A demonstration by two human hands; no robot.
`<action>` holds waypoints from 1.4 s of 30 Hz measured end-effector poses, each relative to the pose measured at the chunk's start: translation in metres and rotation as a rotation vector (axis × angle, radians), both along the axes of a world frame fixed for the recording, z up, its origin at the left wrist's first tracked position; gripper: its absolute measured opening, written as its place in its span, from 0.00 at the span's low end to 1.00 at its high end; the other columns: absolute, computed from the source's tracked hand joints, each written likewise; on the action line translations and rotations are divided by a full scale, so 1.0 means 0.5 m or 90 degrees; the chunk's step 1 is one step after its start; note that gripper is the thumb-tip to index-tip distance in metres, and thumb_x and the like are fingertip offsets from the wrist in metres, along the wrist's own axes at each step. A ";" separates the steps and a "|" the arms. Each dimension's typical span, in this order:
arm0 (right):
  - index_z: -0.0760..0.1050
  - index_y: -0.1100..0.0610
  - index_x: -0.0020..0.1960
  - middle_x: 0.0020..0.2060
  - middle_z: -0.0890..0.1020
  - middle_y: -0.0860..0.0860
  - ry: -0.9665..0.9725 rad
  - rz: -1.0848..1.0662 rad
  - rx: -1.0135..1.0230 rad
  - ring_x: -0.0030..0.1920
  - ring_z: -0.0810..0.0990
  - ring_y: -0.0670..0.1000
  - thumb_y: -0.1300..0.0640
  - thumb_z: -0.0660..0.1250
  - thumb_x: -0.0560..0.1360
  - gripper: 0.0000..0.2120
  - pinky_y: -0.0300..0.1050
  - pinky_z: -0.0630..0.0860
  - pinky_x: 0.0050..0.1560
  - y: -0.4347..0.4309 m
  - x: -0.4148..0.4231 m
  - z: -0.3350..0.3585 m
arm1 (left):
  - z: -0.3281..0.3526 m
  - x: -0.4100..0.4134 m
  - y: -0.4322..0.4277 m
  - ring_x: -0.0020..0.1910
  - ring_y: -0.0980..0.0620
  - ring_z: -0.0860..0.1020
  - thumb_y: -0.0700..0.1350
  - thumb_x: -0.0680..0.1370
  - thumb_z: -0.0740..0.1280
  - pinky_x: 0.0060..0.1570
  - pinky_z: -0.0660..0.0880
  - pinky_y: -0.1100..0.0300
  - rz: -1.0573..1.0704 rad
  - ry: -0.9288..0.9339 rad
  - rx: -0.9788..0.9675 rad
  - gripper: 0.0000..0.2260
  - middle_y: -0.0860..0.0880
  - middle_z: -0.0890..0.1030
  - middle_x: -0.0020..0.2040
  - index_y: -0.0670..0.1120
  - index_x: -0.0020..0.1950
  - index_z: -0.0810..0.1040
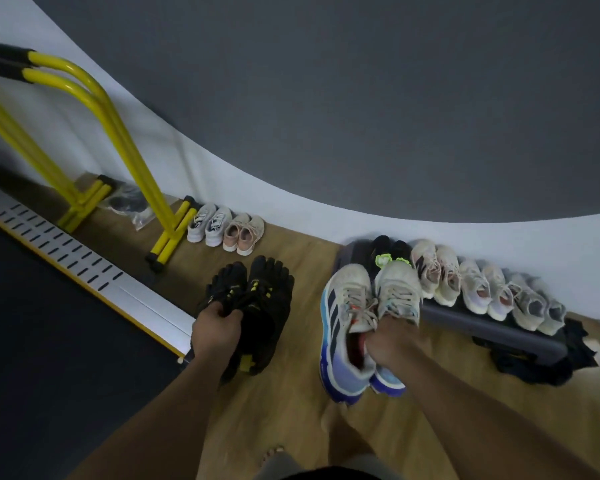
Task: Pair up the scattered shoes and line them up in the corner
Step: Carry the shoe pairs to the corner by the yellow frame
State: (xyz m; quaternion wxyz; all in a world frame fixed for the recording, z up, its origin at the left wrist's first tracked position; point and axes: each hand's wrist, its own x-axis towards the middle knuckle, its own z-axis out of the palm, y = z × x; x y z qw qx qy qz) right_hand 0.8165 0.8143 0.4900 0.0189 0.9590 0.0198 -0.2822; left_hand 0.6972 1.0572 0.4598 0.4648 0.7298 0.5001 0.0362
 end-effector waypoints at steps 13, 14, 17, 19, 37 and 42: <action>0.76 0.55 0.57 0.56 0.80 0.55 -0.044 0.077 0.086 0.57 0.79 0.57 0.45 0.55 0.80 0.17 0.48 0.74 0.51 0.157 0.370 -0.032 | -0.009 0.372 0.111 0.37 0.46 0.77 0.46 0.76 0.67 0.32 0.68 0.58 -0.018 0.025 0.098 0.07 0.47 0.77 0.38 0.49 0.39 0.72; 0.76 0.55 0.57 0.56 0.80 0.55 -0.046 0.081 0.087 0.56 0.79 0.57 0.45 0.55 0.80 0.18 0.48 0.75 0.51 0.168 0.395 -0.032 | -0.009 0.398 0.120 0.38 0.45 0.77 0.47 0.76 0.67 0.33 0.68 0.57 -0.022 0.030 0.104 0.08 0.47 0.77 0.37 0.49 0.38 0.71; 0.77 0.54 0.56 0.56 0.80 0.55 -0.016 0.068 0.077 0.55 0.79 0.58 0.44 0.56 0.79 0.18 0.49 0.75 0.50 0.202 0.456 -0.037 | -0.009 0.461 0.148 0.39 0.44 0.76 0.46 0.76 0.67 0.35 0.67 0.57 -0.026 0.034 0.088 0.07 0.47 0.77 0.38 0.49 0.39 0.72; 0.77 0.54 0.56 0.56 0.81 0.54 -0.010 0.059 0.069 0.56 0.80 0.57 0.44 0.57 0.79 0.18 0.49 0.75 0.50 0.228 0.493 -0.043 | -0.017 0.502 0.177 0.41 0.44 0.76 0.46 0.75 0.67 0.37 0.69 0.56 -0.034 0.044 0.082 0.05 0.47 0.77 0.40 0.49 0.41 0.73; 0.75 0.54 0.49 0.51 0.81 0.57 0.123 -0.150 0.084 0.53 0.80 0.60 0.48 0.60 0.77 0.11 0.50 0.76 0.51 0.447 0.646 -0.232 | -0.168 0.700 0.429 0.43 0.50 0.79 0.49 0.75 0.66 0.45 0.78 0.53 -0.188 0.120 -0.031 0.02 0.51 0.80 0.43 0.53 0.45 0.77; 0.71 0.48 0.57 0.61 0.77 0.55 0.189 -0.181 0.085 0.60 0.76 0.58 0.42 0.56 0.79 0.13 0.49 0.72 0.57 0.491 0.633 -0.400 | -0.315 0.689 0.447 0.36 0.52 0.79 0.46 0.75 0.68 0.35 0.75 0.57 -0.133 0.205 -0.062 0.07 0.51 0.79 0.37 0.52 0.38 0.74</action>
